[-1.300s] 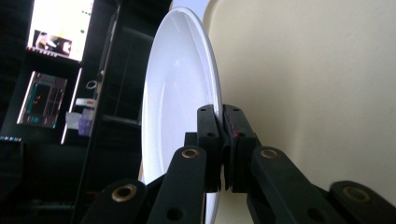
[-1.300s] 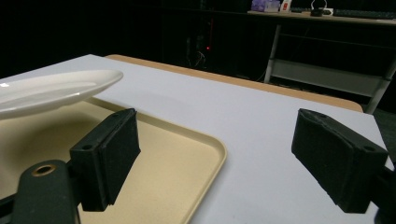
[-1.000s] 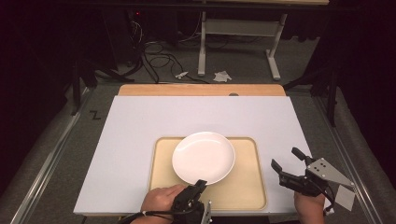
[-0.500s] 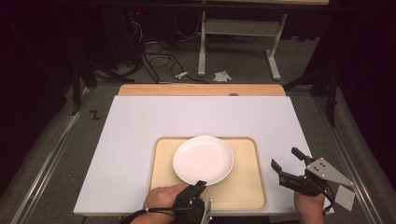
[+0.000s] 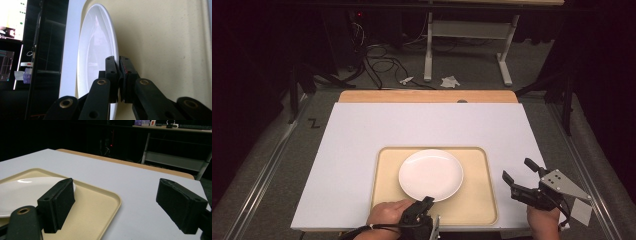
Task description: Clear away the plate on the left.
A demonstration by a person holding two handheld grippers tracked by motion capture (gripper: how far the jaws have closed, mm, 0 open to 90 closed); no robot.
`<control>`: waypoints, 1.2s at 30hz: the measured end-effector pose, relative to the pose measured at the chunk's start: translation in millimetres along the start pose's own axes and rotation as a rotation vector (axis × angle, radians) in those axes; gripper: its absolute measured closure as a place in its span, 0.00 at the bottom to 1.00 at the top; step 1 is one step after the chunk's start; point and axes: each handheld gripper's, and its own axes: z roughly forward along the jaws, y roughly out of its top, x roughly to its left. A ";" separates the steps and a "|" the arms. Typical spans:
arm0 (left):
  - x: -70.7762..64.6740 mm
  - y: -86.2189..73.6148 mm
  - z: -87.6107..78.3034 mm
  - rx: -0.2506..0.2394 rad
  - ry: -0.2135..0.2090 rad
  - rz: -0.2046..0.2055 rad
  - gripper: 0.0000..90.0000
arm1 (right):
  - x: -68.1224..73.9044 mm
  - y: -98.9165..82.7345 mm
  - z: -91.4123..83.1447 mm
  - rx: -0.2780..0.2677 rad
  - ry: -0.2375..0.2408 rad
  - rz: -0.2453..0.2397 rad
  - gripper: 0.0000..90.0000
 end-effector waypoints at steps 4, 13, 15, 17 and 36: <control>-3.5 0.5 1.9 0.008 -0.010 0.020 0.96 | -0.2 0.2 -0.3 -0.002 0.000 0.003 0.18; -9.1 3.1 2.5 0.005 -0.038 0.041 0.97 | 0.0 0.3 0.7 -0.001 -0.001 -0.003 0.18; -9.7 3.5 2.7 0.005 -0.053 0.035 0.97 | 0.3 0.4 0.1 -0.001 0.001 0.000 0.18; -11.0 3.7 3.1 0.007 -0.061 0.041 0.96 | 0.2 0.5 -0.4 -0.005 0.001 0.000 0.18; -17.4 3.5 6.6 0.004 -0.146 0.020 0.92 | 0.4 0.0 0.3 0.001 0.003 -0.005 0.18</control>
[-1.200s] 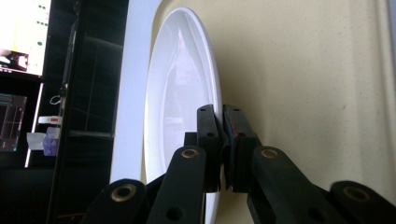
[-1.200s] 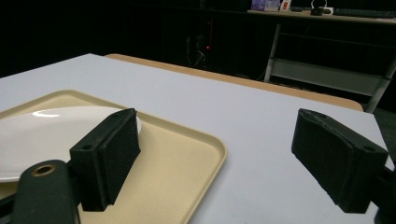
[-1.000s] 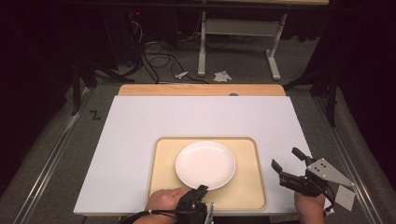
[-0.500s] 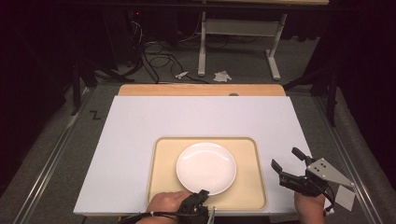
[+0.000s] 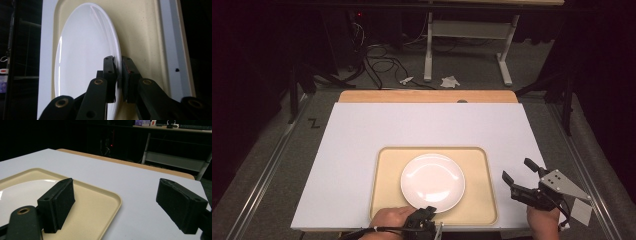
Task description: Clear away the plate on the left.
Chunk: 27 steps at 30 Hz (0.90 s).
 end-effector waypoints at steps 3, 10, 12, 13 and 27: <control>-1.6 0.1 2.1 0.009 -0.019 -0.003 0.91 | 0.0 0.0 0.1 0.000 0.000 0.002 0.18; -0.1 -1.0 2.7 0.002 -0.034 -0.035 0.89 | -0.2 -0.2 -0.2 0.002 0.000 0.008 0.18; 1.0 -1.4 2.1 -0.004 -0.033 -0.047 0.83 | -0.1 -0.2 -0.2 0.003 -0.001 0.009 0.18; 2.5 -1.5 1.1 -0.008 -0.036 -0.057 0.83 | -0.1 -0.2 -0.2 0.003 -0.001 0.009 0.18; 10.0 -2.3 -13.0 -0.056 -0.031 -0.075 0.67 | -0.8 -0.8 0.6 0.004 0.002 0.006 0.18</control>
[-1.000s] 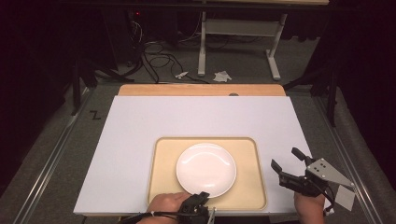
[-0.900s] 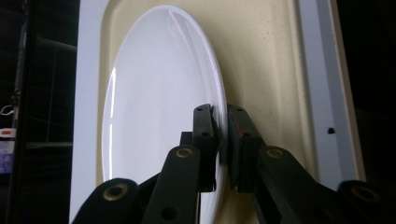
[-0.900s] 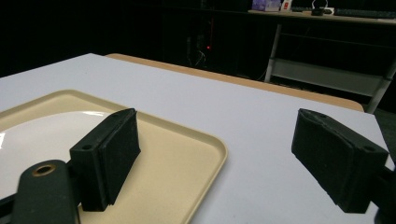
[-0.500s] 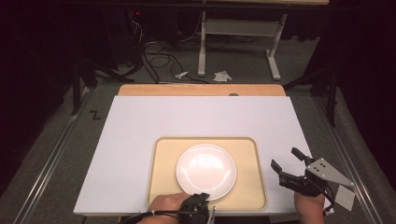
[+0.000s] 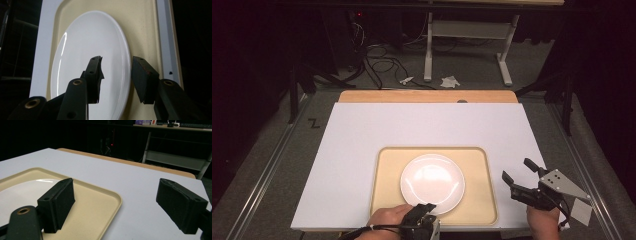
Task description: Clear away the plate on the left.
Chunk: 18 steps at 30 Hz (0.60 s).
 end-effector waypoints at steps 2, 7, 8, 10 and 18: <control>0.8 1.1 -2.5 -0.009 0.010 0.000 0.68 | 0.1 -0.1 0.0 0.000 0.000 0.001 0.18; 8.7 -0.8 -9.0 -0.026 0.044 -0.038 0.68 | 0.5 0.0 0.1 0.001 0.000 0.002 0.18; 10.4 -2.3 -9.7 -0.022 0.051 -0.044 0.68 | 0.4 0.0 0.4 0.001 0.001 -0.001 0.18; 12.6 -4.9 -10.4 -0.022 0.057 -0.056 0.68 | 0.4 -0.1 0.6 0.001 0.002 0.000 0.18; 33.6 -25.3 -17.6 -0.045 0.095 -0.214 0.61 | 0.5 -0.2 0.2 0.002 -0.001 0.002 0.18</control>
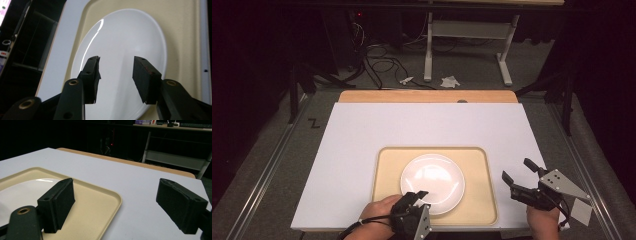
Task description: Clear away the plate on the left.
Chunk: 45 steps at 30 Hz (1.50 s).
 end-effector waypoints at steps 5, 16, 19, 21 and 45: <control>22.5 -16.7 -6.9 -0.033 0.015 -0.167 0.57 | 0.2 0.0 0.2 0.000 0.000 -0.002 0.18; 72.9 -74.2 -38.4 -0.104 0.116 -0.537 0.40 | -0.2 -0.5 0.1 0.002 -0.001 -0.002 0.18; 83.5 -91.9 -48.4 -0.127 0.153 -0.623 0.34 | -0.4 -0.7 0.2 0.004 -0.001 -0.001 0.18; 88.7 -103.3 -58.1 -0.128 0.185 -0.681 0.30 | -0.5 -0.7 0.0 0.003 -0.002 0.000 0.18; 95.9 -144.0 -87.1 -0.151 0.271 -0.813 0.00 | -1.3 -1.5 0.6 0.011 -0.011 0.007 0.18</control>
